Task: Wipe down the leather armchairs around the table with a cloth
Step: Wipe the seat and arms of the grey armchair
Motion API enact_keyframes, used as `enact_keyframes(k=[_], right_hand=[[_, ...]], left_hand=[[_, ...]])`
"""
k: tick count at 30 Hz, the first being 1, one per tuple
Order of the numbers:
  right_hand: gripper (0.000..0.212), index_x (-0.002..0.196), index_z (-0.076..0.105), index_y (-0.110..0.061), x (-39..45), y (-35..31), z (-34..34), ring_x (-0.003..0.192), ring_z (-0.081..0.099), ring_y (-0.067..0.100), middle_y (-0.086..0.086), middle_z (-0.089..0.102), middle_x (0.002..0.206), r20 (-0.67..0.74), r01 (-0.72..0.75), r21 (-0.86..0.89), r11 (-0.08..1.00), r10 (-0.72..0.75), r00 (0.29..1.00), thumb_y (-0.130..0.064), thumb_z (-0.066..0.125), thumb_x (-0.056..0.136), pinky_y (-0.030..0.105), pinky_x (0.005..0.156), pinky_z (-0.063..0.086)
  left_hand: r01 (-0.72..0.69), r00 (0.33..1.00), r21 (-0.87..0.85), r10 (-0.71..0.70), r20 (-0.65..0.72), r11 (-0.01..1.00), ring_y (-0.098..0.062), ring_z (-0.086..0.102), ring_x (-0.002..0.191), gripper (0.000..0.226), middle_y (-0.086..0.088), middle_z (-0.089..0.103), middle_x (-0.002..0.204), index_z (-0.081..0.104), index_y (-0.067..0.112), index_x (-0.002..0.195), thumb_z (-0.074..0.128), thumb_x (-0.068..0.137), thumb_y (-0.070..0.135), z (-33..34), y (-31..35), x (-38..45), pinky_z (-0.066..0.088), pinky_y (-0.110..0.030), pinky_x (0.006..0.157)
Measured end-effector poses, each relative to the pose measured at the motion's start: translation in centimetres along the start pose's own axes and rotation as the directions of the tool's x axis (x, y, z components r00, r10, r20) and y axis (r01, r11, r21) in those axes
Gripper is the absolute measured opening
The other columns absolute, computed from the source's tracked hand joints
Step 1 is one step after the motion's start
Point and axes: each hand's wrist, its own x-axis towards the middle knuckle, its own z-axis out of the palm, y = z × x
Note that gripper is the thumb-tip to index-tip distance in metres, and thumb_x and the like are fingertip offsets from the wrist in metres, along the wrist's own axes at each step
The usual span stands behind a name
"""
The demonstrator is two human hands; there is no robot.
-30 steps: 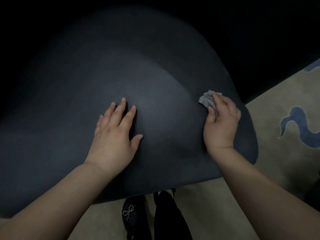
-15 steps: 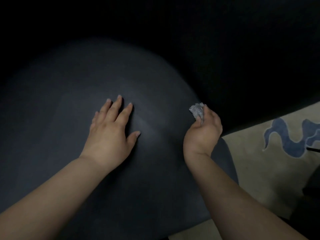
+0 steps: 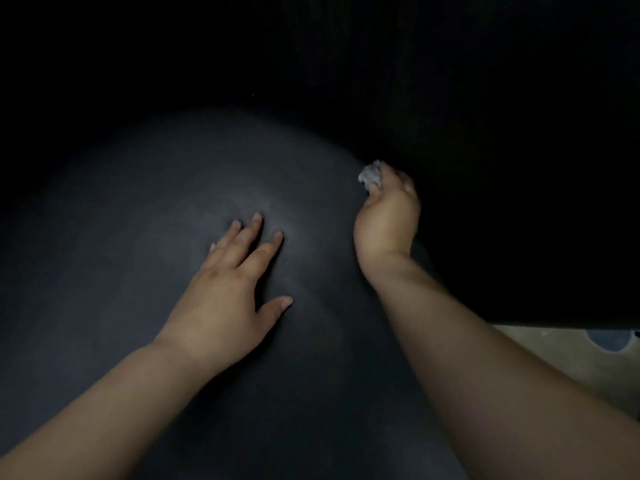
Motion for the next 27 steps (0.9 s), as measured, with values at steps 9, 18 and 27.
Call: enact_keyframes(k=[9,18,27], right_hand=[[0.037,0.13,0.055,-0.013,1.5,-4.8,2.6,0.128,0.043,0.024,0.009,0.051,0.135,0.276,0.494,0.046,0.868,-0.487,0.829,-0.008,0.05,0.093,0.027,0.106,0.029],[0.032,0.118,0.063,0.001,-9.2,-2.1,-3.1,0.114,0.053,0.026,0.018,0.06,0.122,0.413,0.488,0.132,0.863,-0.495,0.764,0.007,0.057,0.087,0.002,0.096,0.023],[0.037,0.129,0.056,-0.015,-17.1,-8.4,-11.9,0.116,0.049,0.013,0.0,0.053,0.127,0.351,0.172,0.165,0.971,-0.22,0.91,-0.007,0.052,0.093,0.011,0.1,0.028]], left_hand=[[-0.029,1.0,-0.048,0.029,0.003,0.998,-0.008,-0.005,0.148,0.076,0.013,0.0,0.16,0.022,0.031,0.152,0.059,0.088,0.047,-0.8,-0.5,-0.2,-0.003,-0.021,0.118],[0.204,0.978,0.06,-0.206,0.027,0.977,-0.023,0.022,0.145,0.058,0.001,0.027,0.158,0.039,0.022,0.147,0.058,0.093,0.034,-4.4,-1.3,-7.1,0.016,-0.031,0.119],[0.385,0.921,0.086,-0.388,0.028,0.919,-0.026,0.036,0.136,0.056,-0.005,0.043,0.148,0.038,0.019,0.147,0.052,0.096,0.037,-13.3,0.9,-16.8,0.026,-0.032,0.112]])
